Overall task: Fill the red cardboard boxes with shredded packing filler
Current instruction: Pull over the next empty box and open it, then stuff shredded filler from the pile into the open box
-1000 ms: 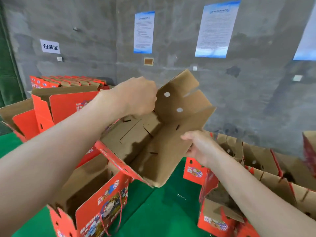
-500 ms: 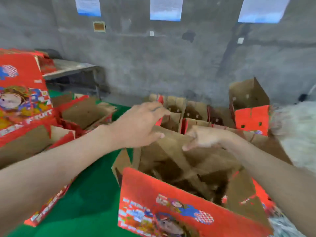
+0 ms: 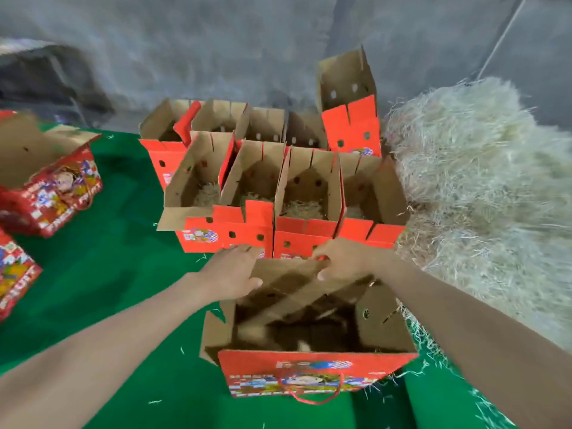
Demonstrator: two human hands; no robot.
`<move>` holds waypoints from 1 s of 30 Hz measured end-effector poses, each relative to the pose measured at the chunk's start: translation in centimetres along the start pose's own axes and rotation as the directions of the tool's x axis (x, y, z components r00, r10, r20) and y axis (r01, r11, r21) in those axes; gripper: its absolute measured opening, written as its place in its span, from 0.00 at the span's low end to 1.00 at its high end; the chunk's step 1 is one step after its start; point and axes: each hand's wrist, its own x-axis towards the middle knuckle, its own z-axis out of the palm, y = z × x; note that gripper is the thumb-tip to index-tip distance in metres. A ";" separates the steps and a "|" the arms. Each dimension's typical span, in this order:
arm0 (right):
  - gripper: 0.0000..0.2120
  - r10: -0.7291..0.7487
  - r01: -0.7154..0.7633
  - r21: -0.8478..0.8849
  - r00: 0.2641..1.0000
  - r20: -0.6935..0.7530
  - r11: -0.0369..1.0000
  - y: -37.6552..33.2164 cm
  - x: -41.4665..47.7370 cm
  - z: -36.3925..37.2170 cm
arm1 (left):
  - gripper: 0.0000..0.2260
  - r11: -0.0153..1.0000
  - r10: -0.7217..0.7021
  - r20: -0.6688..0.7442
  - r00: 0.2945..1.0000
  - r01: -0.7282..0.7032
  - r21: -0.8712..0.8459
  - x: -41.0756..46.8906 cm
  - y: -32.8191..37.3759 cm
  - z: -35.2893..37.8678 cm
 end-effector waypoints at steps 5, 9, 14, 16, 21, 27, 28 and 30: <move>0.10 0.094 -0.094 0.015 0.995 -0.024 0.995 3.8 -3.6 1.9 | 0.19 1.000 0.012 -0.162 0.987 -0.008 0.024 1.4 2.6 1.0; 0.06 0.146 -0.137 0.116 0.986 -0.076 0.984 5.7 -5.6 2.4 | 0.07 0.995 0.074 -0.283 0.956 -0.091 -0.050 1.8 4.4 1.0; 0.12 0.124 -0.099 0.222 0.987 -0.099 0.970 5.1 -6.0 2.8 | 0.05 0.986 -0.003 -0.043 0.999 -0.004 -0.165 1.2 4.0 -1.1; 0.09 0.094 -0.063 0.247 0.989 -0.116 0.967 4.5 -5.8 3.4 | 0.04 0.994 -0.053 0.014 0.999 0.054 -0.099 0.8 4.2 -1.1; 0.15 0.133 -0.110 0.149 0.980 -0.151 0.983 4.1 -6.2 5.1 | 0.17 0.978 0.051 -0.138 0.989 -0.078 -0.195 1.2 8.9 0.1; 0.21 0.199 -0.052 0.629 0.966 -0.165 0.775 7.2 -9.9 4.6 | 0.04 0.974 0.141 -0.226 0.964 -0.176 -0.142 3.0 14.4 1.3; 0.21 0.304 -0.075 0.657 0.922 -0.241 0.750 8.6 -10.7 4.5 | 0.03 0.974 0.164 -0.228 0.960 -0.193 -0.114 3.3 15.1 1.2; 0.20 0.527 -0.170 0.640 0.738 -0.421 0.750 12.0 -12.4 4.5 | 0.05 0.977 0.198 -0.211 0.957 -0.210 -0.037 4.0 15.8 1.1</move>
